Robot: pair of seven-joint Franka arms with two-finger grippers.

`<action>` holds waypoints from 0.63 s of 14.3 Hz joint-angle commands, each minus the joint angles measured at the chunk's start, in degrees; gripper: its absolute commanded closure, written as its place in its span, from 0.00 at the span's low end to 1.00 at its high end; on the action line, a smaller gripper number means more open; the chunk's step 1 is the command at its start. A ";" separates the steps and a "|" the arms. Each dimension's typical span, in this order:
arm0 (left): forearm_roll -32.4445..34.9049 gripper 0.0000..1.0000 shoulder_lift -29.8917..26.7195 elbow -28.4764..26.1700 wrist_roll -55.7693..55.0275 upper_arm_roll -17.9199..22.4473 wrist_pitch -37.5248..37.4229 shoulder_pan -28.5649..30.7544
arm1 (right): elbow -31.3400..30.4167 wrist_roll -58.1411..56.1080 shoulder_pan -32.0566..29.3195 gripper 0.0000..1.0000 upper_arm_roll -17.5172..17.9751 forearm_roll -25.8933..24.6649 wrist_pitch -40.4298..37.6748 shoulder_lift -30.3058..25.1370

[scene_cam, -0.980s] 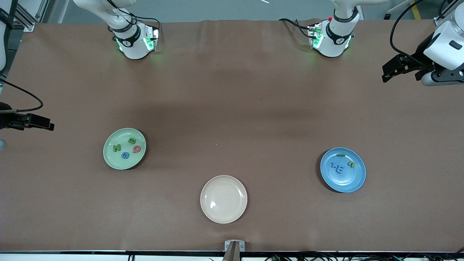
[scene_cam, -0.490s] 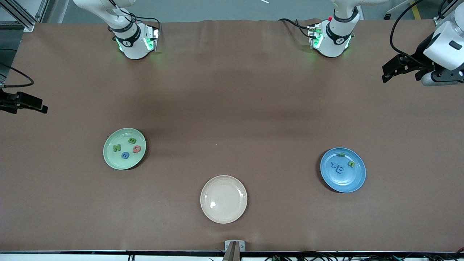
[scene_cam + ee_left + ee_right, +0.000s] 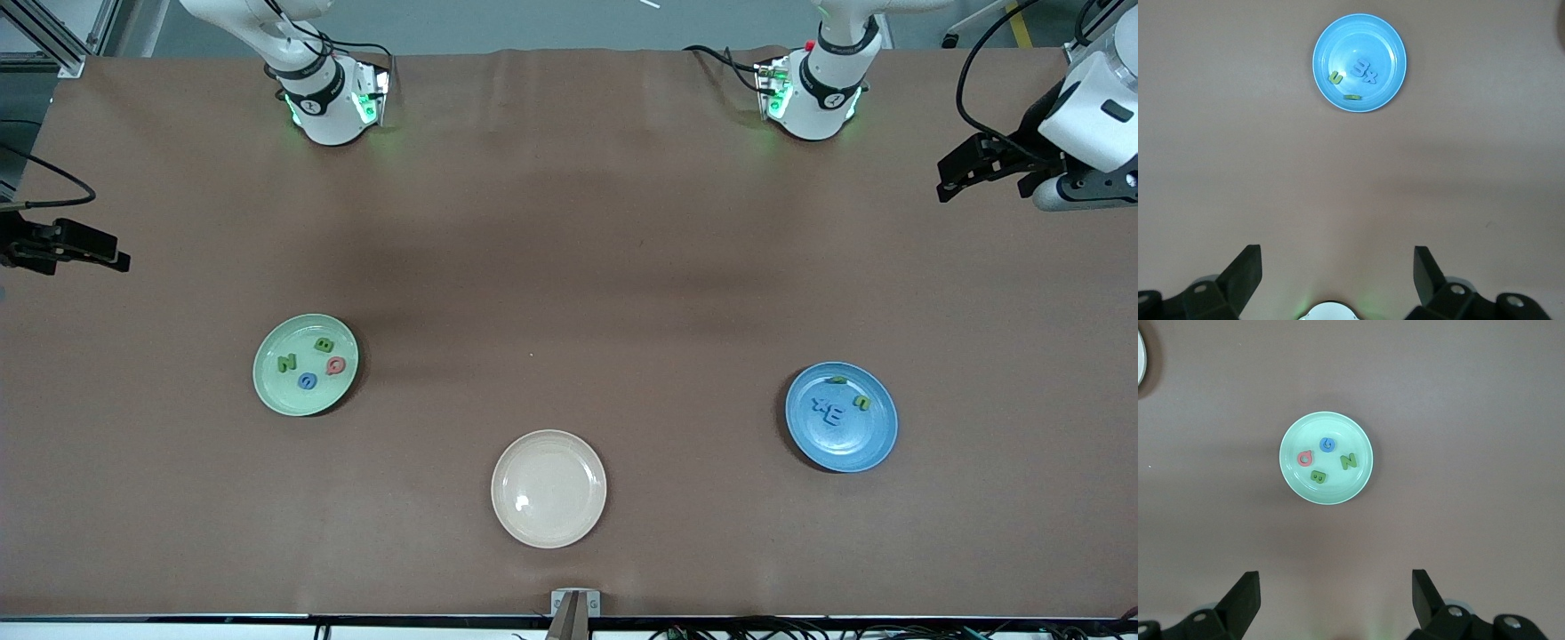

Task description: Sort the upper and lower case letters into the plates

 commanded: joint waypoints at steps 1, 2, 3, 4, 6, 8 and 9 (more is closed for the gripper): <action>0.76 0.00 -0.66 -0.60 -0.09 -0.15 0.27 0.11 | -2.32 -0.28 -1.18 0.00 2.34 -1.53 0.82 -2.22; 0.76 0.00 -0.66 -0.51 -0.01 -0.15 0.27 0.11 | -2.32 -0.28 -1.26 0.00 2.34 -1.53 0.73 -2.40; 0.76 0.00 -0.49 -0.51 0.08 -0.15 0.35 0.11 | -2.40 -0.28 -1.35 0.00 2.34 -1.53 0.73 -2.66; 0.76 0.00 -0.40 -0.43 0.08 -0.06 0.53 0.11 | -2.41 -0.28 -1.35 0.00 2.34 -1.53 0.64 -2.84; 0.76 0.00 0.74 0.97 0.17 -0.06 0.44 0.11 | -3.80 -0.19 -1.44 0.00 2.34 -1.53 0.81 -4.15; 0.76 0.00 1.70 2.29 0.43 -0.15 0.44 0.11 | -5.48 -0.19 -1.35 0.00 2.34 -1.53 1.17 -6.08; 0.76 0.00 1.88 2.82 0.43 -0.06 0.44 0.20 | -5.74 -0.19 -1.35 0.00 2.34 -1.53 0.99 -6.62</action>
